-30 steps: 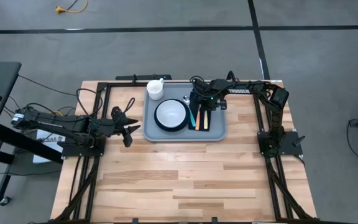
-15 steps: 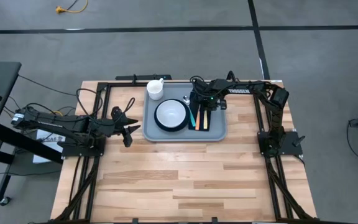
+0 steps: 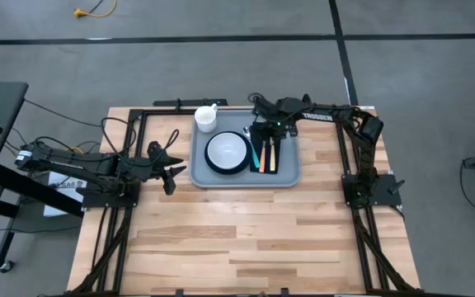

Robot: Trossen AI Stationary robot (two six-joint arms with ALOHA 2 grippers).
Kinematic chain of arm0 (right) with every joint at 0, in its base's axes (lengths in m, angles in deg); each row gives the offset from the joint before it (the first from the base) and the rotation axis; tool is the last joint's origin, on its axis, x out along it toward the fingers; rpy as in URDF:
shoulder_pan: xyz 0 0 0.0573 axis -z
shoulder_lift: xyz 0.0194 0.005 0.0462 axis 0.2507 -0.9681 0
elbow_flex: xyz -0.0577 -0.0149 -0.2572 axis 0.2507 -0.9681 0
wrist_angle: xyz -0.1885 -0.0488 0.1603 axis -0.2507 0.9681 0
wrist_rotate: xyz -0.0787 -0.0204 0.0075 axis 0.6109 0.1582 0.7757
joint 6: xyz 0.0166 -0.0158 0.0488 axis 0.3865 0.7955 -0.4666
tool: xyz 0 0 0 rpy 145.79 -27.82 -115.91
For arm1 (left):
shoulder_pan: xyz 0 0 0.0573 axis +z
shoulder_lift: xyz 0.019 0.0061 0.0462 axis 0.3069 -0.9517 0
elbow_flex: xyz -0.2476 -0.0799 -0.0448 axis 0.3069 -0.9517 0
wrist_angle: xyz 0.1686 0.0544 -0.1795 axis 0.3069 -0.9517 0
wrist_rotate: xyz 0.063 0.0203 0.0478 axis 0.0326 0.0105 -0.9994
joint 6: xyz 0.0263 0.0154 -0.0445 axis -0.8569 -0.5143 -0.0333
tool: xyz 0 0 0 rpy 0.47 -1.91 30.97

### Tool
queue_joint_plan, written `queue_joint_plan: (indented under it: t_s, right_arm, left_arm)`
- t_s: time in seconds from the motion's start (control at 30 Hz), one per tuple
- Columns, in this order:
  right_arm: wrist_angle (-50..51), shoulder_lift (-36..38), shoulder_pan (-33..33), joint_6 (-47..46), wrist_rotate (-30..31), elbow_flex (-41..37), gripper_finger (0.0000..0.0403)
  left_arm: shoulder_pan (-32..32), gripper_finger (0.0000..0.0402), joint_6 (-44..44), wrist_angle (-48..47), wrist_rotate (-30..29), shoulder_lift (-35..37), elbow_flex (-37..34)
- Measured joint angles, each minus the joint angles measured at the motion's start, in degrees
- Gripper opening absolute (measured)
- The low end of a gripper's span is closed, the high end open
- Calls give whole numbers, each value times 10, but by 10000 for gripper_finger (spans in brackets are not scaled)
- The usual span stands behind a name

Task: Set up tray
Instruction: Adjust the blue spoon on top of the blue napkin on the gray tray

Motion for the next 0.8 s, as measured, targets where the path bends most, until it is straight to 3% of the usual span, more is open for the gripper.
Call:
queue_joint_plan:
  t_s: [0.27, 0.53, 0.63, 0.8]
  right_arm:
    - [30, 1, 0, 310, -7, 125, 149]
    - [29, 1, 5, 685, -10, 151, 128]
    - [30, 1, 24, 757, -31, 151, 122]
    - [33, 1, 81, 792, -129, 151, 118]
  left_arm:
    - [0, 114, 0, 0, 0, 0, 0]
    - [0, 114, 0, -9, 10, 0, 0]
    - [0, 114, -5, -4, 44, 0, 0]
    - [0, 114, -38, 4, 50, 0, 14]
